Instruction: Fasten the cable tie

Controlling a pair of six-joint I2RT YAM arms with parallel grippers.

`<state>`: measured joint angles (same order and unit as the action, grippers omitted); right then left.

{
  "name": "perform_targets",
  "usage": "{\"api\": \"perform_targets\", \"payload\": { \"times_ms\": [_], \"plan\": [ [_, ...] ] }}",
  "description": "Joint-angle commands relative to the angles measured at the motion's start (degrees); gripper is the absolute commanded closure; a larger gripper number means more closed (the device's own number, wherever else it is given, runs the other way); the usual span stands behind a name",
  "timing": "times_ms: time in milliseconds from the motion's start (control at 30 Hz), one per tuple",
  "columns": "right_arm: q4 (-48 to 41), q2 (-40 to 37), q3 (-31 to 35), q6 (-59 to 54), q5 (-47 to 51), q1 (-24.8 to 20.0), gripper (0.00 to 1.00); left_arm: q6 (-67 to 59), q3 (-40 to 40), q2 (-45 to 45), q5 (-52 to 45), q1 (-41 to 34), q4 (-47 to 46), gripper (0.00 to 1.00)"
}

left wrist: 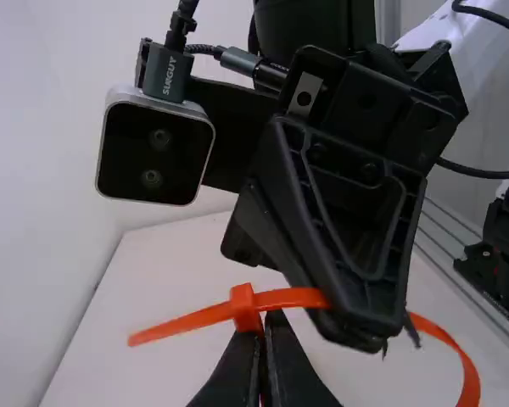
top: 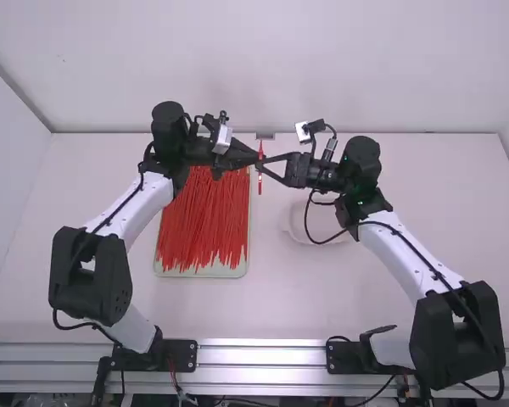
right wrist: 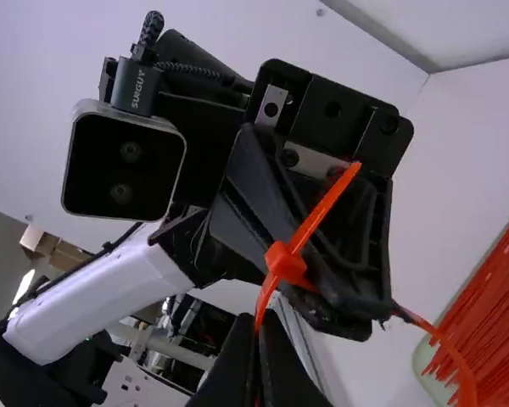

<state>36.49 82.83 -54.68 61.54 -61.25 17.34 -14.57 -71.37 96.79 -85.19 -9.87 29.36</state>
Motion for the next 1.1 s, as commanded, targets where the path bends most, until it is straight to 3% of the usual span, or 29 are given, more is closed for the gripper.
{"api": "perform_targets", "payload": {
  "times_ms": [0, 300, 433, 467, 567, 1067],
  "plan": [
    [0.79, 0.33, 0.11, 0.39, 4.74, -1.55, 1.0, 0.15, -0.98, -0.13, -4.55, -1.46, 0.7, 0.98],
    [0.72, 0.33, 0.11, -0.02, 3.69, -1.7, 0.97, 0.15, -0.98, -0.13, -4.15, -1.84, 3.19, 0.98],
    [0.59, 0.33, 0.11, 0.0, 0.04, -2.86, 0.78, 0.15, -0.98, -0.13, -4.17, -0.94, 3.02, 0.98],
    [0.63, 0.33, 0.11, -0.04, -1.95, -3.76, 0.69, 0.15, -0.98, -0.13, -4.24, -0.57, 2.49, 0.98],
    [0.66, 0.33, 0.11, 0.22, -4.5, -5.16, 0.58, 1.97, -0.98, -0.13, -4.55, -1.07, 2.58, 0.98],
    [2.19, 0.33, 0.09, 3.28, -4.85, -5.62, 0.54, 2.75, -0.98, -0.13, -3.93, -3.76, 2.27, 0.98]
  ]
}}
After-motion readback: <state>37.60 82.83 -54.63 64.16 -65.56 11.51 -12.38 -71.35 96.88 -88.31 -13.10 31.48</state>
